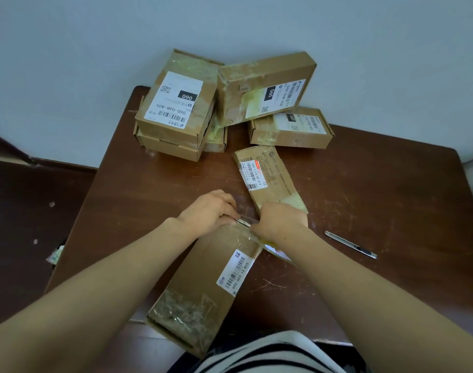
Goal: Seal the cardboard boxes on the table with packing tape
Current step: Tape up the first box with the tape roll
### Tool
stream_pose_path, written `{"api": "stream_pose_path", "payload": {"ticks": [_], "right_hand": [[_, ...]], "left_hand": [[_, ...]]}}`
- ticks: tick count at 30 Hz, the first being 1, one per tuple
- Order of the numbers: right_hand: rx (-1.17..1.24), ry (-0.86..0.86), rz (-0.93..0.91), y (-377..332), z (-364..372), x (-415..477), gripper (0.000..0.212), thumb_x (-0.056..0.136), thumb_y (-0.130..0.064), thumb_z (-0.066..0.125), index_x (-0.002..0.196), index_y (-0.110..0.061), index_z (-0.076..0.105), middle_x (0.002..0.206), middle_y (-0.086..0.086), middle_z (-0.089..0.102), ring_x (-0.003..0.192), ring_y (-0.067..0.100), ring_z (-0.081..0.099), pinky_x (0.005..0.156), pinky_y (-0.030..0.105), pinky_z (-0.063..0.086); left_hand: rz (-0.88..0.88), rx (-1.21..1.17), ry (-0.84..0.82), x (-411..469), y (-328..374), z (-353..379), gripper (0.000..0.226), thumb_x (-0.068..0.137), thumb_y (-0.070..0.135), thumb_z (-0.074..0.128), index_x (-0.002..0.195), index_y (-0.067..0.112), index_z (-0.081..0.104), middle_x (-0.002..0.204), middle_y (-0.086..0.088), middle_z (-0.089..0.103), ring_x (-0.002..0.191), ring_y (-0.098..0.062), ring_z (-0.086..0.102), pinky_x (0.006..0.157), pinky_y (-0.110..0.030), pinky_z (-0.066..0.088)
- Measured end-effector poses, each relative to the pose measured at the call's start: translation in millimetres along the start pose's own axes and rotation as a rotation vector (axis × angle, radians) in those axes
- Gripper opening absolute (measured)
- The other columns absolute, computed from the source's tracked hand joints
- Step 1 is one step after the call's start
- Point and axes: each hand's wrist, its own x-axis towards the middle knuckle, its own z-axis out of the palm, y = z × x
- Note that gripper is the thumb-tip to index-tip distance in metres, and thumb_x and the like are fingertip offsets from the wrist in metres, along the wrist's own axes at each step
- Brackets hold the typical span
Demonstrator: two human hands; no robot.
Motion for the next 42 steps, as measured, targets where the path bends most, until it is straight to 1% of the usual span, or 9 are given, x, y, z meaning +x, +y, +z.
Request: {"api": "stream_pose_path", "payload": {"ticks": [4, 7, 9, 13, 17, 21, 25, 31, 42], "right_hand": [[0.232, -0.126, 0.025, 19, -4, -1, 0.03, 0.084, -0.05, 0.059, 0.085, -0.02, 0.062, 0.074, -0.005, 0.059, 0.074, 0.015, 0.059, 0.061, 0.026, 0.042], [0.748, -0.343, 0.005, 36, -4, -10, 0.036, 0.083, -0.042, 0.069, 0.095, -0.008, 0.064, 0.058, 0.003, 0.067, 0.049, 0.014, 0.063, 0.045, 0.019, 0.047], [0.872, -0.39, -0.007, 45, -3, -15, 0.041, 0.081, -0.038, 0.073, 0.093, 0.0, 0.064, 0.056, 0.009, 0.067, 0.044, 0.016, 0.063, 0.043, 0.021, 0.048], [0.795, -0.149, -0.046, 55, 7, -18, 0.04, 0.078, -0.047, 0.072, 0.098, -0.013, 0.068, 0.089, 0.001, 0.071, 0.078, 0.01, 0.064, 0.07, 0.026, 0.052], [0.485, -0.122, -0.003, 66, 19, -21, 0.035, 0.083, -0.048, 0.063, 0.073, -0.014, 0.06, 0.057, -0.003, 0.06, 0.059, 0.015, 0.059, 0.06, 0.029, 0.045], [0.283, -0.124, 0.079, 62, 21, -16, 0.038, 0.085, -0.052, 0.056, 0.07, -0.017, 0.056, 0.056, -0.005, 0.061, 0.062, 0.012, 0.061, 0.056, 0.027, 0.04], [0.204, -0.139, 0.136, 56, 19, -12, 0.034, 0.086, -0.054, 0.056, 0.085, -0.02, 0.056, 0.064, -0.007, 0.061, 0.061, 0.008, 0.054, 0.056, 0.026, 0.037], [0.22, -0.16, 0.158, 51, 21, -11, 0.032, 0.089, -0.05, 0.053, 0.091, -0.019, 0.06, 0.068, -0.004, 0.069, 0.069, 0.012, 0.067, 0.07, 0.026, 0.049], [0.16, -0.097, 0.161, 39, 28, -9, 0.038, 0.092, -0.049, 0.047, 0.068, -0.02, 0.044, 0.078, -0.001, 0.063, 0.087, 0.021, 0.066, 0.066, 0.027, 0.044]], "left_hand": [[-0.04, -0.037, -0.037, 5, 0, -2, 0.024, 0.085, 0.02, 0.069, 0.107, 0.011, 0.073, 0.109, -0.006, 0.066, 0.106, -0.02, 0.051, 0.084, -0.015, 0.03], [-0.044, -0.043, -0.044, 7, 0, -3, 0.024, 0.084, 0.02, 0.07, 0.106, 0.01, 0.073, 0.108, -0.005, 0.066, 0.106, -0.02, 0.051, 0.087, -0.018, 0.032], [-0.04, -0.036, -0.052, 7, -1, -4, 0.024, 0.084, 0.02, 0.07, 0.106, 0.011, 0.073, 0.109, -0.005, 0.066, 0.106, -0.02, 0.051, 0.089, -0.021, 0.033], [-0.03, -0.046, -0.035, 4, -2, -3, 0.022, 0.084, 0.019, 0.071, 0.104, 0.01, 0.074, 0.108, -0.005, 0.067, 0.104, -0.02, 0.051, 0.087, -0.022, 0.034], [-0.015, -0.057, -0.022, 4, -3, -2, 0.021, 0.083, 0.018, 0.072, 0.102, 0.009, 0.074, 0.105, -0.005, 0.068, 0.102, -0.02, 0.052, 0.088, -0.022, 0.034], [0.001, -0.053, -0.016, 4, -2, 0, 0.021, 0.082, 0.016, 0.072, 0.101, 0.009, 0.074, 0.104, -0.005, 0.068, 0.101, -0.02, 0.052, 0.087, -0.02, 0.034], [0.004, -0.047, -0.01, 4, -2, 0, 0.021, 0.083, 0.016, 0.072, 0.102, 0.008, 0.074, 0.104, -0.006, 0.068, 0.102, -0.021, 0.053, 0.083, -0.014, 0.03], [0.026, -0.033, -0.026, 4, -1, -1, 0.02, 0.084, 0.016, 0.07, 0.103, 0.009, 0.073, 0.104, -0.003, 0.067, 0.102, -0.02, 0.052, 0.084, -0.016, 0.031], [0.126, 0.072, -0.103, 2, 3, 4, 0.034, 0.093, 0.009, 0.056, 0.122, 0.024, 0.065, 0.119, 0.001, 0.062, 0.104, -0.021, 0.045, 0.089, -0.027, 0.033]]}}
